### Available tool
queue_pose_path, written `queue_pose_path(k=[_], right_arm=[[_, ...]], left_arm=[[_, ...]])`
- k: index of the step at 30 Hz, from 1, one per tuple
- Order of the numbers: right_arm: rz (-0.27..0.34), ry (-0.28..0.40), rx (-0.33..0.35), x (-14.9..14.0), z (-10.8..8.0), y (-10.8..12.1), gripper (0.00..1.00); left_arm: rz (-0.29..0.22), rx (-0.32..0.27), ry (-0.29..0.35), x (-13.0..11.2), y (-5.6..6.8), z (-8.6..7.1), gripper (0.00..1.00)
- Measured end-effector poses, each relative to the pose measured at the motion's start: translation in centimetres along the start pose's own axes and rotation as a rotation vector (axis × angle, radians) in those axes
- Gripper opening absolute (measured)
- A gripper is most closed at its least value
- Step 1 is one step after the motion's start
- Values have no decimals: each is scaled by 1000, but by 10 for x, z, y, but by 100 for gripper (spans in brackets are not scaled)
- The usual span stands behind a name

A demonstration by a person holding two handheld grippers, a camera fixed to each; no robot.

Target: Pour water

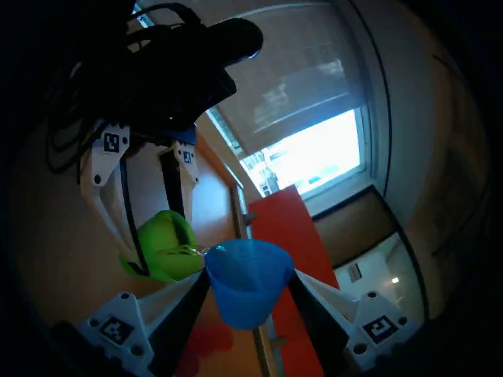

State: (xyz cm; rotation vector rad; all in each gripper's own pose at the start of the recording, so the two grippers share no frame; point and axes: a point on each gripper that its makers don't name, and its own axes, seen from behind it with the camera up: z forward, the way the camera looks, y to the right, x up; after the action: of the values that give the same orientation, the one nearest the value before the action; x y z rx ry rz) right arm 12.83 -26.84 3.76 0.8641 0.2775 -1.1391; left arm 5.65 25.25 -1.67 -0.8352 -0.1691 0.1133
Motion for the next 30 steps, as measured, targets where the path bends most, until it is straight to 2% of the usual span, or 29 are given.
queue_pose_path(k=[30], right_arm=[[-76, -6, -1, -2, -3, 4, 90]], left_arm=[[11, -4, -6, 0, 3, 3, 87]])
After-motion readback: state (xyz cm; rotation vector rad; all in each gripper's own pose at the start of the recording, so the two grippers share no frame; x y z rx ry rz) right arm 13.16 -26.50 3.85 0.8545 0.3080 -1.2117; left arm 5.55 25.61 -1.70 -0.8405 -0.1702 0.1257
